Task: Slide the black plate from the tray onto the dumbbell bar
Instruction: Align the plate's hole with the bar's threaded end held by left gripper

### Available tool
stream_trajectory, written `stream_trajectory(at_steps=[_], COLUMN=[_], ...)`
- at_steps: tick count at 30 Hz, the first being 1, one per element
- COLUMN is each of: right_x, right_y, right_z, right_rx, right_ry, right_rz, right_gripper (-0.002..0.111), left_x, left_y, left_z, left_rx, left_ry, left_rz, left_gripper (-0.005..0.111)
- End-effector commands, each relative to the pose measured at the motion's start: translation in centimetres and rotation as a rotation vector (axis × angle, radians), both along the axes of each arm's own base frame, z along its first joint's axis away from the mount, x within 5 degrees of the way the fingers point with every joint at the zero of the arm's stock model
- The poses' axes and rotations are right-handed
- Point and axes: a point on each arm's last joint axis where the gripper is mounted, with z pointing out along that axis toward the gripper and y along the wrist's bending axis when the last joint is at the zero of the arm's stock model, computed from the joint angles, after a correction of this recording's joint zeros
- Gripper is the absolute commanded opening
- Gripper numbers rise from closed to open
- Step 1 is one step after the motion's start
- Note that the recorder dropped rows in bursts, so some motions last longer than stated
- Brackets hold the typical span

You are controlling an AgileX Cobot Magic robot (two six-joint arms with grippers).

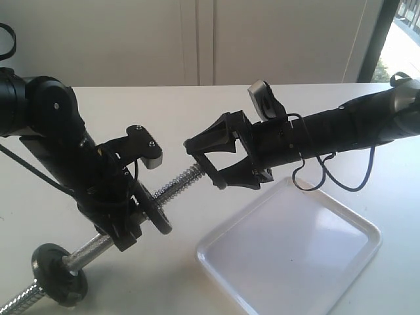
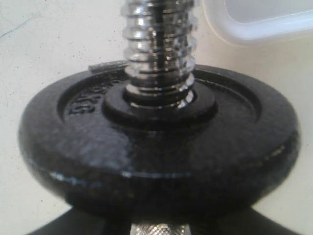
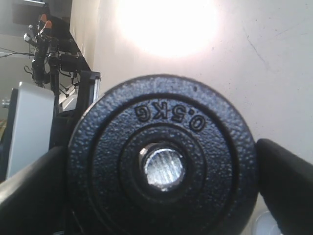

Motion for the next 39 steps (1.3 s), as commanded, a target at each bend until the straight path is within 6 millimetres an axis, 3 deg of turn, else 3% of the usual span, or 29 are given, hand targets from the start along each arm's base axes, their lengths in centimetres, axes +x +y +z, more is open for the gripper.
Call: stream_trajectory(at_steps=[1,27,39], right_x=[-0.1,-0.4,-1.5], right_y=[0.2,0.1,2.3], right_z=[1.2,0.8,0.8], right_rx=[0.077,0.086,0.085], right_ry=[0.002,0.028,0.031], right_rz=[0.01,-0.006,0.06], right_gripper=[0.0,0.0,0.0], left_x=[-0.3,-0.3,-0.5], left_y=[-0.3,-0.6,-1.0], left_z=[2.1,2.1,2.3], left_rx=[-0.088,-0.117,-0.17], left_ry=[-0.027,-0.012,0.022], left_rz=[0.034,0.053,0.087], left_gripper=[0.0,0.0,0.0])
